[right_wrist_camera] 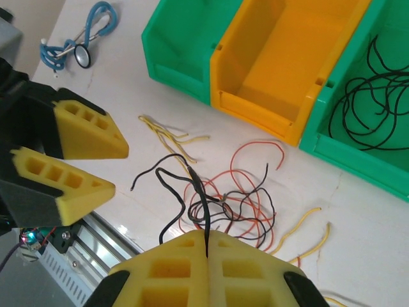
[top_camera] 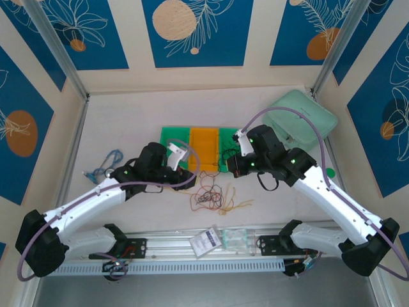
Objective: Untangle the cables
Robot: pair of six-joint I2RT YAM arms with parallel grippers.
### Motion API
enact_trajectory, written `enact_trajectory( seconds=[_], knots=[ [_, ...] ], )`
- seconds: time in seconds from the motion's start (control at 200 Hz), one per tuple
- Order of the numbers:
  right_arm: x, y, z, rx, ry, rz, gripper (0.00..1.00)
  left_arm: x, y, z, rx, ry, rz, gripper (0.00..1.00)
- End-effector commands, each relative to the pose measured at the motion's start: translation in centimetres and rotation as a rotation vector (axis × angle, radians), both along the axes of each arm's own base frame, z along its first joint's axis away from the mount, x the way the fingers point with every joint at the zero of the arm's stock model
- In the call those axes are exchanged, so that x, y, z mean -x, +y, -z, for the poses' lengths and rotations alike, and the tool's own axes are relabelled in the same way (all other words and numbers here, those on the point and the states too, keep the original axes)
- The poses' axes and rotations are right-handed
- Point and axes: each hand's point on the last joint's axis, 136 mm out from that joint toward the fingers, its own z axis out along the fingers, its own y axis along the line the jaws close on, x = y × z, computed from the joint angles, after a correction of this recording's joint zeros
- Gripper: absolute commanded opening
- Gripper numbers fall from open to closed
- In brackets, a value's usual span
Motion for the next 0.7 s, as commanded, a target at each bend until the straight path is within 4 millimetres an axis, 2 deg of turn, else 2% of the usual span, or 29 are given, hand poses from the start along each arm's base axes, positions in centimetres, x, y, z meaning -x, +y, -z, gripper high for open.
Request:
enact_trajectory(
  seconds=[0.0, 0.095, 0.18, 0.33, 0.695],
  knots=[
    [1.2, 0.6, -0.6, -0.016, 0.048, -0.081, 0.00, 0.0, -1.1, -2.7, 0.077, -0.067, 0.060, 0.39],
    [1.8, 1.0, -0.5, -0.027, 0.078, -0.106, 0.00, -0.1, -2.1, -3.8, 0.114, -0.066, 0.097, 0.33],
    [1.9, 1.1, -0.3, -0.030, 0.093, -0.111, 0.00, -0.2, -2.9, -4.6, 0.153, -0.068, 0.121, 0.32],
    [2.4, 1.6, 0.0, -0.052, 0.124, -0.133, 0.00, -0.1, -3.7, -5.0, 0.185, -0.052, 0.156, 0.43],
    [2.3, 2.7, 0.5, -0.079, 0.153, -0.155, 0.00, 0.8, -4.2, -5.5, 0.227, -0.028, 0.211, 0.42]
  ],
)
